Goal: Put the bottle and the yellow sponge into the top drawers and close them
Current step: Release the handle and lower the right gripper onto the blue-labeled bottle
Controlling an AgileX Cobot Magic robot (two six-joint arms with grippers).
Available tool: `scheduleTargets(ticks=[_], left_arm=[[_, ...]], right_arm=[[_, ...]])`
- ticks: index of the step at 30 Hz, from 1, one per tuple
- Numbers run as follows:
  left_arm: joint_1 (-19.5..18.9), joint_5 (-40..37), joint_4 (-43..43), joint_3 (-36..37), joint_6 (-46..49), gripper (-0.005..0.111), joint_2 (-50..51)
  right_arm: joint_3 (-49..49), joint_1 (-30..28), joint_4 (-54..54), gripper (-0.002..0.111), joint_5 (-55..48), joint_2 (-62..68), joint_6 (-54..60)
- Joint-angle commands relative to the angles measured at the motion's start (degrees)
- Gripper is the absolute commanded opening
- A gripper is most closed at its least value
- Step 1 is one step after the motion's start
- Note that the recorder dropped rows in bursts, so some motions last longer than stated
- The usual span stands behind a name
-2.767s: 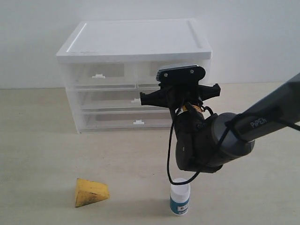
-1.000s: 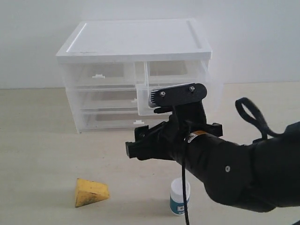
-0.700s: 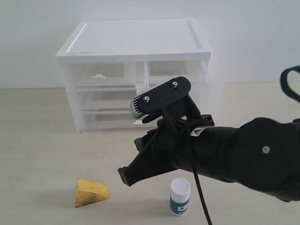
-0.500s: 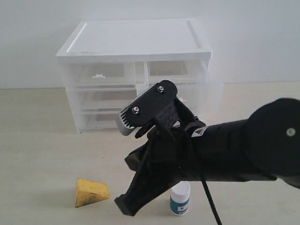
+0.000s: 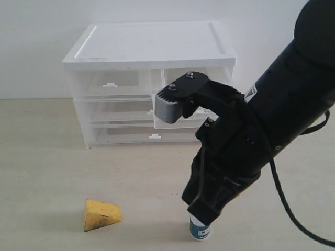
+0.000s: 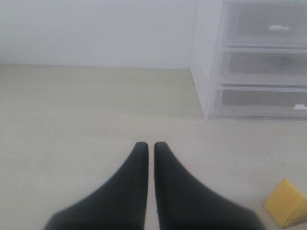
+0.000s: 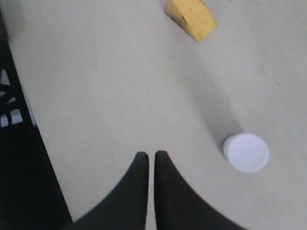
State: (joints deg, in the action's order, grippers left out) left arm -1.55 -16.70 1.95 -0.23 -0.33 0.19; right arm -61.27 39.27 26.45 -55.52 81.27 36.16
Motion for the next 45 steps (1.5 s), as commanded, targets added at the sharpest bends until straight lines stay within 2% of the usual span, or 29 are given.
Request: scheduleTargets(ticks=[1, 2, 4, 5, 6, 8, 12, 15, 24, 38, 40, 45], left_arm=[[-0.17, 0.02, 0.13, 0.23, -0.10, 0.004, -0.19], [-0.17, 0.02, 0.13, 0.23, -0.10, 0.004, -0.19], [-0.17, 0.02, 0.13, 0.23, -0.10, 0.004, -0.19], [-0.17, 0.02, 0.13, 0.23, -0.10, 0.004, -0.19], [-0.17, 0.02, 0.13, 0.23, -0.10, 0.004, -0.19], [-0.17, 0.02, 0.13, 0.23, -0.10, 0.004, -0.19], [-0.17, 0.02, 0.13, 0.23, -0.10, 0.004, -0.19], [-0.17, 0.02, 0.13, 0.23, -0.10, 0.004, -0.19], [-0.17, 0.02, 0.13, 0.23, -0.10, 0.004, -0.19], [-0.17, 0.02, 0.13, 0.23, -0.10, 0.004, -0.19], [-0.17, 0.02, 0.13, 0.23, -0.10, 0.004, -0.19], [-0.17, 0.02, 0.13, 0.23, -0.10, 0.004, -0.19]], right_arm=[[-1.15, -0.41, -10.25, 0.029, -4.84, -0.63, -2.92], [-1.15, -0.41, -10.77, 0.038, -4.84, -0.63, -2.92], [-1.15, -0.41, -10.77, 0.062, -4.84, -0.63, -2.92], [-1.15, -0.41, -10.25, 0.082, -4.61, -0.63, -2.92], [-1.15, -0.41, -10.25, 0.087, -4.52, -0.63, -2.69], [-1.00, -0.41, -10.35, 0.087, -4.27, -0.63, -1.36], [2.97, -0.41, -10.12, 0.086, 5.25, 0.15, 0.34], [2.94, -0.41, -8.65, 0.086, 7.74, 3.68, 0.32], [2.94, -0.41, -10.97, 0.086, 12.71, 15.27, 0.30], [2.94, -0.41, -13.52, 0.086, 16.73, 19.99, 0.56], [2.94, -0.41, -13.77, 0.084, 17.09, 20.59, 0.56], [2.94, -0.41, -13.77, 0.070, 17.95, 20.63, 0.56]])
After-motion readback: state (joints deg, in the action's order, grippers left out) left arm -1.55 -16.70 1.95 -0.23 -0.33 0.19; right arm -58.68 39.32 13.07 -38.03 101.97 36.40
